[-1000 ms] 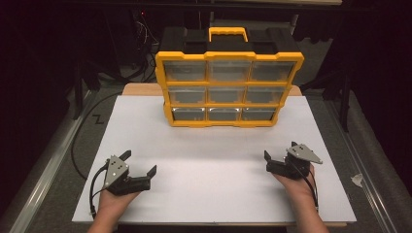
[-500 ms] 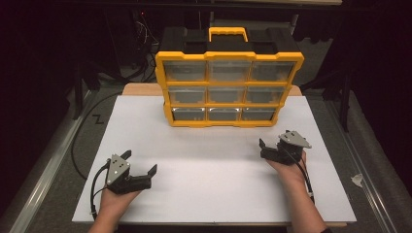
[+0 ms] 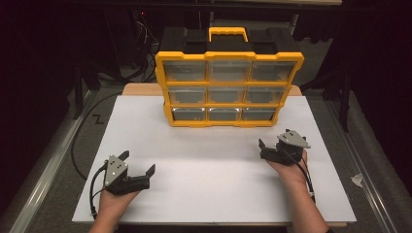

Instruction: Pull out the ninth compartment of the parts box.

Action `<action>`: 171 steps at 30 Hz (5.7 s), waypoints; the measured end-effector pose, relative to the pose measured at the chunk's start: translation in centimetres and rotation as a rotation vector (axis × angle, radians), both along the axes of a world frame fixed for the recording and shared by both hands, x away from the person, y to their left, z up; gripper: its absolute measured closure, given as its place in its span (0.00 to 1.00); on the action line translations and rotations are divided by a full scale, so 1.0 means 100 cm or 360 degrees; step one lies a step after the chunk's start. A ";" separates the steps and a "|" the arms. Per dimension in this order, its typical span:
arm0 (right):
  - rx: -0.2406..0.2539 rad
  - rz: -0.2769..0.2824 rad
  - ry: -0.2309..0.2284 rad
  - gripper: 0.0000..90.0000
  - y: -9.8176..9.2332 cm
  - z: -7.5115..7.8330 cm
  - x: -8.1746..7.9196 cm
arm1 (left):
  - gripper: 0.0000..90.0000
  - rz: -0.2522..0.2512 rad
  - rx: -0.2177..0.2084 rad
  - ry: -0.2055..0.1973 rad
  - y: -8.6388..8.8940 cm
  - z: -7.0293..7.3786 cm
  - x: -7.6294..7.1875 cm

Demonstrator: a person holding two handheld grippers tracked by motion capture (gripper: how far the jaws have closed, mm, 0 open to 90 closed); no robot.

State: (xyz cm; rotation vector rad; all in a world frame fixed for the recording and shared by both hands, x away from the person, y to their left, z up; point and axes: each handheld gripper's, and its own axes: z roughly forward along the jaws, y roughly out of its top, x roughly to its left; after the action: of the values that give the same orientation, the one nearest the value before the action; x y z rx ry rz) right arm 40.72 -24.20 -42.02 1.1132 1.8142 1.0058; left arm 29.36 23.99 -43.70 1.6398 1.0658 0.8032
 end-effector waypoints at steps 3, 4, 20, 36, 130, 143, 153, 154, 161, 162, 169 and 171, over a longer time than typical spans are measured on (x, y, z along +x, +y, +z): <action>0.0002 -0.0015 0.0005 0.02 -0.003 0.000 -0.002 | 0.00 -0.0005 0.0011 0.0001 0.000 -0.001 0.000; 0.0002 -0.0015 0.0005 0.02 -0.003 0.000 -0.002 | 0.00 -0.0005 0.0011 0.0001 0.000 -0.001 0.000; -0.0146 -0.0077 0.0037 0.01 -0.018 -0.006 -0.010 | 0.00 -0.0010 -0.0024 -0.0008 0.003 -0.001 -0.001; -0.0450 0.0004 -0.0004 0.01 -0.006 -0.009 -0.014 | 0.00 -0.0032 -0.0040 -0.0008 0.005 -0.001 0.000; -0.1830 0.0183 -0.0540 0.35 0.071 -0.013 -0.043 | 0.00 -0.0088 0.0015 -0.0024 0.005 0.000 0.000; -0.1841 0.0109 -0.0582 0.50 0.068 0.012 -0.018 | 0.00 -0.0096 0.0030 -0.0015 0.004 -0.001 0.000; -0.1838 0.0063 -0.0574 0.55 0.071 0.015 0.009 | 0.00 -0.0100 0.0029 -0.0019 0.005 -0.002 0.000; -0.1863 0.0071 -0.0590 0.56 0.073 0.016 0.013 | 0.00 -0.0100 0.0029 -0.0020 0.005 -0.002 0.000; -0.1900 0.0069 -0.0568 0.59 0.076 0.010 0.034 | 0.00 -0.0102 0.0028 -0.0020 0.005 -0.002 0.000; -0.1900 0.0069 -0.0568 0.59 0.076 0.010 0.034 | 0.00 -0.0102 0.0028 -0.0020 0.005 -0.002 0.000; -0.1965 0.0052 -0.0575 0.66 0.077 0.005 0.048 | 0.00 -0.0103 0.0019 -0.0032 0.005 -0.001 -0.001; -0.1969 0.0049 -0.0567 0.67 0.076 0.007 0.052 | 0.00 -0.0107 0.0020 -0.0034 0.005 -0.001 -0.002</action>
State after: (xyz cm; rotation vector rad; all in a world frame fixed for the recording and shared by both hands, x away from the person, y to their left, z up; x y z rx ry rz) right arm 45.94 -16.64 -41.28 0.1182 1.6656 -0.0379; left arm 29.21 24.51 -43.83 1.6652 0.9877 0.7827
